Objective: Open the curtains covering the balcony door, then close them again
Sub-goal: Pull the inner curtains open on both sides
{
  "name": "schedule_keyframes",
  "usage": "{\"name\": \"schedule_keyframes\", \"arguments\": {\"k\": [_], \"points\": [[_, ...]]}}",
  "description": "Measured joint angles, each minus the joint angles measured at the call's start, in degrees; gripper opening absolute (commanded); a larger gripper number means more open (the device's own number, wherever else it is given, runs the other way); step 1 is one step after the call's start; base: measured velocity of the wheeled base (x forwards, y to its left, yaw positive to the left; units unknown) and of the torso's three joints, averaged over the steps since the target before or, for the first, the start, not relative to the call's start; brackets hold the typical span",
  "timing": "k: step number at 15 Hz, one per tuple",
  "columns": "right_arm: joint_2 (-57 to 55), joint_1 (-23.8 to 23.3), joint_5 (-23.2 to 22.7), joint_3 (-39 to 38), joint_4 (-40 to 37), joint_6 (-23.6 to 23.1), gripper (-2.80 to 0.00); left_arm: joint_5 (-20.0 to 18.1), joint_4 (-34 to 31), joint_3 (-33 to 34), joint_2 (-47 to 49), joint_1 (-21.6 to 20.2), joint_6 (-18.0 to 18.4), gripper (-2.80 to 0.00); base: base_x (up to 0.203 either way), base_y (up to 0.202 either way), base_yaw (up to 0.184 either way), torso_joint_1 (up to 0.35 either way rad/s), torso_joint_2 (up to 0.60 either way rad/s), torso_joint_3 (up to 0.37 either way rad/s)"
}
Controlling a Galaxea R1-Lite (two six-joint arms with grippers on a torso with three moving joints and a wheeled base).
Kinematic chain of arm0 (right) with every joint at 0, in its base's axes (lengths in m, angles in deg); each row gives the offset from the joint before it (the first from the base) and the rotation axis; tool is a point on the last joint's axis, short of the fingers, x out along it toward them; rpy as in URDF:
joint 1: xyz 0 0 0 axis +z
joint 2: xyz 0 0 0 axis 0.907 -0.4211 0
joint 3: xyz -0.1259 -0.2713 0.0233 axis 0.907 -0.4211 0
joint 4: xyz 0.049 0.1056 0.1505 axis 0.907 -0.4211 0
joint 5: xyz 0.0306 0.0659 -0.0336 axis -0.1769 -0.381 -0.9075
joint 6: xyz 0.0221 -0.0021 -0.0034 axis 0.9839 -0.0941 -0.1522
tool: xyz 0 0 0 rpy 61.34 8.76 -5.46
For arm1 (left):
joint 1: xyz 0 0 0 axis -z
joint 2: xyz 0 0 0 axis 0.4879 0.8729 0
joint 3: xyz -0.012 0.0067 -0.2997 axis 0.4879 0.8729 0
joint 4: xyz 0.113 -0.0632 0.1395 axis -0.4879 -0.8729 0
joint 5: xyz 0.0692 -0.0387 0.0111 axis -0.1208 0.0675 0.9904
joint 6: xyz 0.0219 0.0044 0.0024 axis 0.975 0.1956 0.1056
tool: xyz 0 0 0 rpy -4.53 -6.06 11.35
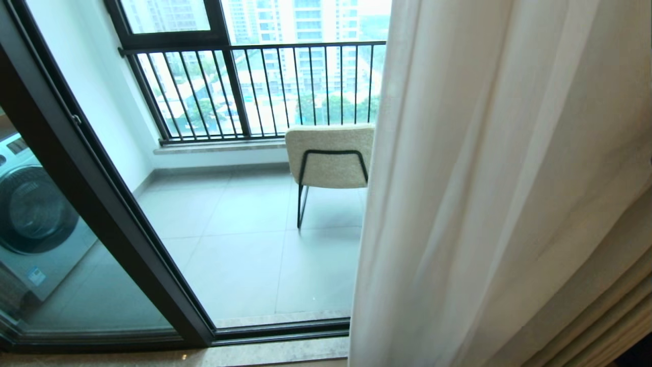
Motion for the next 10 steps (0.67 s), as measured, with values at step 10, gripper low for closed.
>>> {"name": "schedule_keyframes", "arguments": {"k": [10], "points": [[-7.1,-9.1,0.1,8.6,2.6,0.1,-2.8,0.0,0.0,0.0,0.0,0.0,0.0,-2.8,0.0,0.0,0.0,0.0,0.0,0.0]]}}
